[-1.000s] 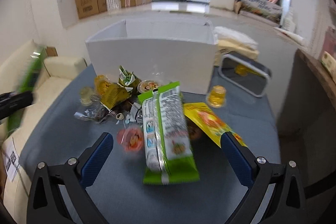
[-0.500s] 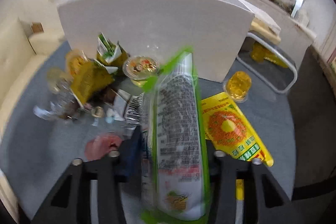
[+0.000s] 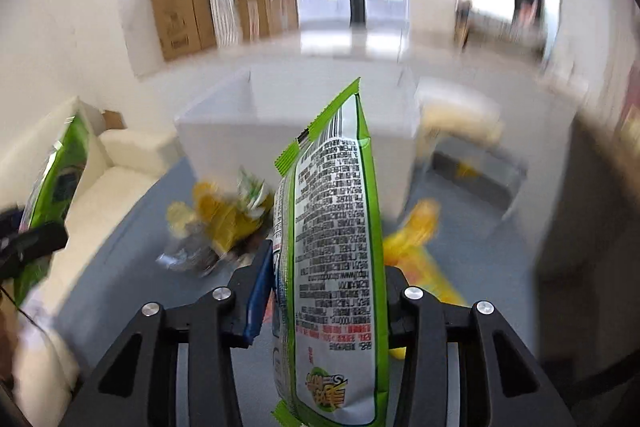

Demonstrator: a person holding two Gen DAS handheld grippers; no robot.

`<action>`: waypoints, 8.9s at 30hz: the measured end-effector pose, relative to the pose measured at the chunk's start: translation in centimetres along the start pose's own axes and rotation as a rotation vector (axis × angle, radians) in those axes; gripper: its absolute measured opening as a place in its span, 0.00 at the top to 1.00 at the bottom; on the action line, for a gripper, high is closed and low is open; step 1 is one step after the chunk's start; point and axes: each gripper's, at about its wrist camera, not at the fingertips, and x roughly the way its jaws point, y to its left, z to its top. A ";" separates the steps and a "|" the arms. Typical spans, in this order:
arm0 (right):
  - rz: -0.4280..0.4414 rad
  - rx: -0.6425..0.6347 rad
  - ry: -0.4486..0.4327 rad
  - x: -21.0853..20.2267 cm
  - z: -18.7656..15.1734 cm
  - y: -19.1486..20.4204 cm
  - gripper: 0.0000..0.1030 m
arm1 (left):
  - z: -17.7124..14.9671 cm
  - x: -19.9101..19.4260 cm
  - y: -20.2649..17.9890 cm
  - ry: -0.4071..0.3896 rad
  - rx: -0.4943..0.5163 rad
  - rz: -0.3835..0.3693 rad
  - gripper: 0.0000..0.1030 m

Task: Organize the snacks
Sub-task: 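Carry both green snack bars into the white box and open both tools, then move the right tool down to the pink jelly cup and grasp it, then grasp a pink jelly cup with the left tool while the right tool holds its own, then drop both pink jelly cups into the white box, then grasp the yellow snack pouch with the right tool while the left tool grasps a small yellow packet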

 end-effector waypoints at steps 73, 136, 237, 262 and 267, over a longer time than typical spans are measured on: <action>0.064 0.040 -0.079 4.7 13.3 -2.4 0.04 | 13.4 11.0 0.9 0.000 0.097 0.092 0.00; 0.020 0.132 0.004 -5.2 -10.3 -3.0 0.67 | -3.0 15.9 -8.4 0.293 0.007 0.031 0.19; 0.147 -0.034 0.268 13.4 -4.0 -7.7 0.03 | -1.8 7.5 -1.1 0.120 -0.021 -0.018 0.00; 0.246 0.012 0.107 3.8 -5.2 -4.8 0.54 | -1.7 11.6 2.5 0.182 -0.075 0.008 0.00; 0.259 0.022 0.090 2.5 -5.6 -4.1 0.54 | 0.6 15.7 0.3 0.224 -0.047 0.012 0.00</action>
